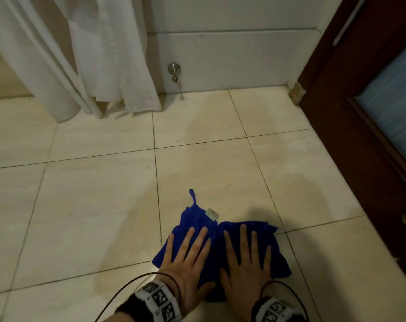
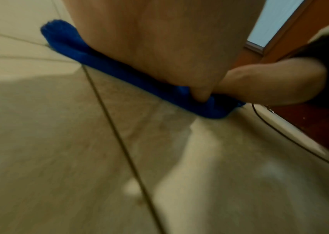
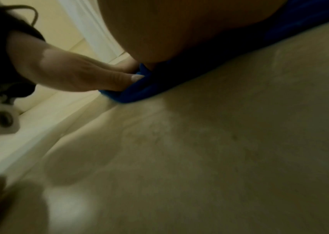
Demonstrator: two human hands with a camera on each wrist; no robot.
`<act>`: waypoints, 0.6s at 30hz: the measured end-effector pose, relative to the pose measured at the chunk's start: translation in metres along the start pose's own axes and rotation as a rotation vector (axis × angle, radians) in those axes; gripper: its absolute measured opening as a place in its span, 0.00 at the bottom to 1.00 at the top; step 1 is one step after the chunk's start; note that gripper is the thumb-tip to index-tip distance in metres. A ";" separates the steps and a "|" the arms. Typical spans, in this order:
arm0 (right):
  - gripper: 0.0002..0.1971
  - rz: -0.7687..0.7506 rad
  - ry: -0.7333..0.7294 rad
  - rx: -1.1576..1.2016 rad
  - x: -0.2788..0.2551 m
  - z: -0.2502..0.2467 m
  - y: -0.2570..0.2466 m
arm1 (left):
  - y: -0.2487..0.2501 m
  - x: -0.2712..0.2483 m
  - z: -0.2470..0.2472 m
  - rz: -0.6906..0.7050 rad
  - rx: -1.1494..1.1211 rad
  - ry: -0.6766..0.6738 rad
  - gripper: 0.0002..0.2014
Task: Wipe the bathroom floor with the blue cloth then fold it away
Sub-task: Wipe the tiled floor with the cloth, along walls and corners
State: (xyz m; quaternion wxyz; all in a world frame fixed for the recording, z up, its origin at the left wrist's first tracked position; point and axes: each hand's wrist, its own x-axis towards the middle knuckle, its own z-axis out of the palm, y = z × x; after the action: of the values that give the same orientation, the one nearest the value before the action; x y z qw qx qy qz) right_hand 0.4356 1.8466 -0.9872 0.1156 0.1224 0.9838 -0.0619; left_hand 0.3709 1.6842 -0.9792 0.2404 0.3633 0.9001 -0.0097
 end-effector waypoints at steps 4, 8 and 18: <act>0.36 -0.050 -0.075 0.050 -0.018 0.002 -0.015 | -0.024 -0.029 0.005 -0.017 0.010 0.002 0.46; 0.34 -0.131 -0.126 0.039 -0.018 0.003 -0.042 | -0.046 -0.066 0.013 -0.164 -0.053 -0.099 0.43; 0.40 -0.260 -0.203 0.090 -0.008 0.001 -0.132 | -0.105 -0.137 0.031 -0.484 -0.274 -0.098 0.36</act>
State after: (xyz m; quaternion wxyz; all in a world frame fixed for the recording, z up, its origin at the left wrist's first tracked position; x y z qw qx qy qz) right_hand 0.4102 1.7178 -0.9737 0.1997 -0.0077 0.9709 -0.1323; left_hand 0.4003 1.5122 -0.9629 0.3213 0.1010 0.9408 0.0375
